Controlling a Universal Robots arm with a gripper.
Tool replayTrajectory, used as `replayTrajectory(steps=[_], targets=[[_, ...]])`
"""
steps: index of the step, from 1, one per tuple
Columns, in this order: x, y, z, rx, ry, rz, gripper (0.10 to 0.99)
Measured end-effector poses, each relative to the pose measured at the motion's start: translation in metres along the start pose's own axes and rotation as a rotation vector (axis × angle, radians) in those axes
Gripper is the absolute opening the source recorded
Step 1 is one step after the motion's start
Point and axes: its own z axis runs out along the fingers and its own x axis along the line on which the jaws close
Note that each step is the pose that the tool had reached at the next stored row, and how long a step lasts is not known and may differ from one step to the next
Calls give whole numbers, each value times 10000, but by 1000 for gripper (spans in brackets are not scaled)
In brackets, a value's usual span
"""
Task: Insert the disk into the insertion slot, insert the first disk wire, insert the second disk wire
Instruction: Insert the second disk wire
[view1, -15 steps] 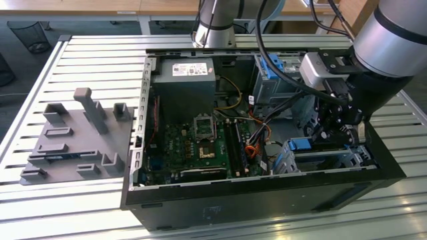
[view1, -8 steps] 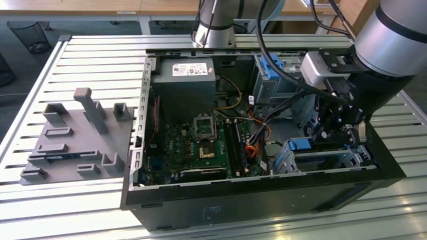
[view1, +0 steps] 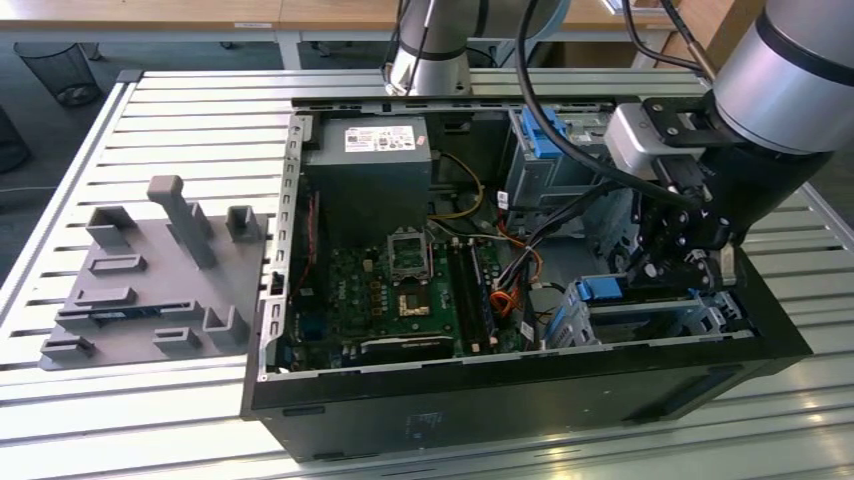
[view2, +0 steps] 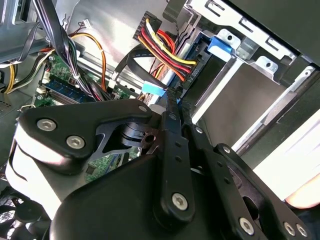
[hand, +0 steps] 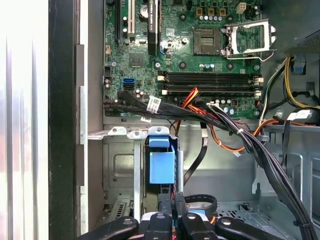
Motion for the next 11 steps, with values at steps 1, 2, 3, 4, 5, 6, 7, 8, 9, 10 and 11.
replayTrajectory(steps=[1, 2, 3, 4, 5, 6, 7, 8, 9, 10, 11], targets=[[0, -2, 0, 0, -1, -1, 149], [1, -4, 0, 0, -1, -1, 149], [1, -7, 0, 0, 0, -2, 149], [1, -8, 0, 0, -1, -1, 149], [1, -9, 1, 0, -1, 0, 149], [1, -10, 2, 0, 0, -1, 149], [1, -10, 3, 0, 0, -1, 149], [1, -11, 5, 0, 0, -1, 149], [1, -11, 7, 0, 0, -1, 149], [2, -11, 9, 0, 0, -1, 149], [2, -11, 11, 0, 0, -1, 149]])
